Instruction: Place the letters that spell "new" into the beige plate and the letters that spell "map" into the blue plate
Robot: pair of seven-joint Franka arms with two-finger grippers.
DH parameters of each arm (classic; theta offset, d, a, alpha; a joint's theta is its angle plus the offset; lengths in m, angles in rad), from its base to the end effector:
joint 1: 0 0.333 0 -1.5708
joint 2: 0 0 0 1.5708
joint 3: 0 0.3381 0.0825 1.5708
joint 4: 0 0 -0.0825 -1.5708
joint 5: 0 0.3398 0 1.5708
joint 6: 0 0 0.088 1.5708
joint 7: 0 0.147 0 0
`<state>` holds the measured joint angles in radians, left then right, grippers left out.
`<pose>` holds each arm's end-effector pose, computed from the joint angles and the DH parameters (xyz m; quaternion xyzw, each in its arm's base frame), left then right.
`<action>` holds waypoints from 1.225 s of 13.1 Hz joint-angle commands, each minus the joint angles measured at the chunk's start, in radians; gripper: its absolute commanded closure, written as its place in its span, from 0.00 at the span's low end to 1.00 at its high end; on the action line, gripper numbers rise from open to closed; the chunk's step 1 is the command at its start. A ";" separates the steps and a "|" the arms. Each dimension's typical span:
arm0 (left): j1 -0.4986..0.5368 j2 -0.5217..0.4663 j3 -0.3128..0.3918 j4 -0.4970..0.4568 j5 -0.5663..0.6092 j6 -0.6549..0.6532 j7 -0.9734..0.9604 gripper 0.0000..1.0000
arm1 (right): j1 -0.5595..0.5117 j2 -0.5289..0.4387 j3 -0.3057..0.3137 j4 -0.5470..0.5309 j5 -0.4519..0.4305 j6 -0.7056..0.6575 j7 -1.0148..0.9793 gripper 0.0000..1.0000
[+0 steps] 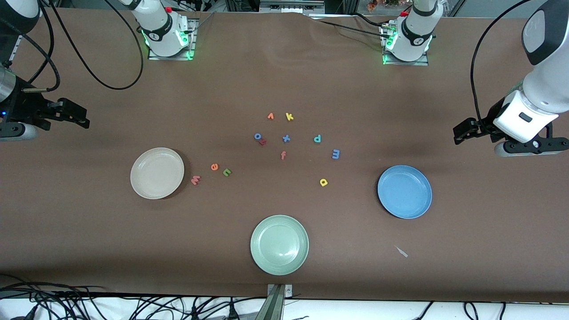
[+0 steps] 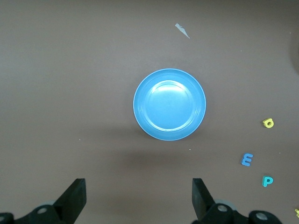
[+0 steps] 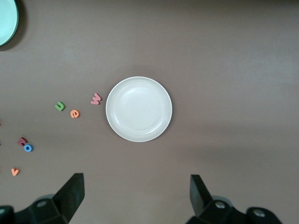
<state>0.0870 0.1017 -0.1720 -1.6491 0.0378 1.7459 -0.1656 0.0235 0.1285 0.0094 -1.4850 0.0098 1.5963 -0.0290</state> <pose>0.5512 -0.0381 0.5347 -0.9993 -0.0374 0.0004 0.0101 0.5533 0.0193 0.5772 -0.9995 -0.0307 0.0086 0.0055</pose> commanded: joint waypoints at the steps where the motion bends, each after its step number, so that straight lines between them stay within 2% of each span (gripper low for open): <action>1: -0.004 0.018 -0.004 0.025 0.025 -0.003 -0.009 0.00 | -0.013 -0.023 0.018 -0.020 -0.033 0.016 0.000 0.00; 6: 0.005 0.027 0.000 0.029 0.019 -0.003 -0.008 0.00 | -0.013 -0.021 0.018 -0.017 -0.031 0.013 0.000 0.00; 8: 0.039 0.030 0.003 0.066 -0.027 -0.003 0.004 0.00 | -0.013 -0.021 0.018 -0.017 -0.031 0.013 0.000 0.00; 16: 0.037 0.030 0.000 0.066 -0.027 -0.006 0.006 0.00 | -0.013 -0.021 0.018 -0.017 -0.027 0.013 0.001 0.00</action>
<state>0.1253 0.1209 -0.1699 -1.6090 0.0305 1.7501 -0.1663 0.0235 0.1281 0.0128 -1.4850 -0.0085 1.6028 -0.0290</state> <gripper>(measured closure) 0.000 0.000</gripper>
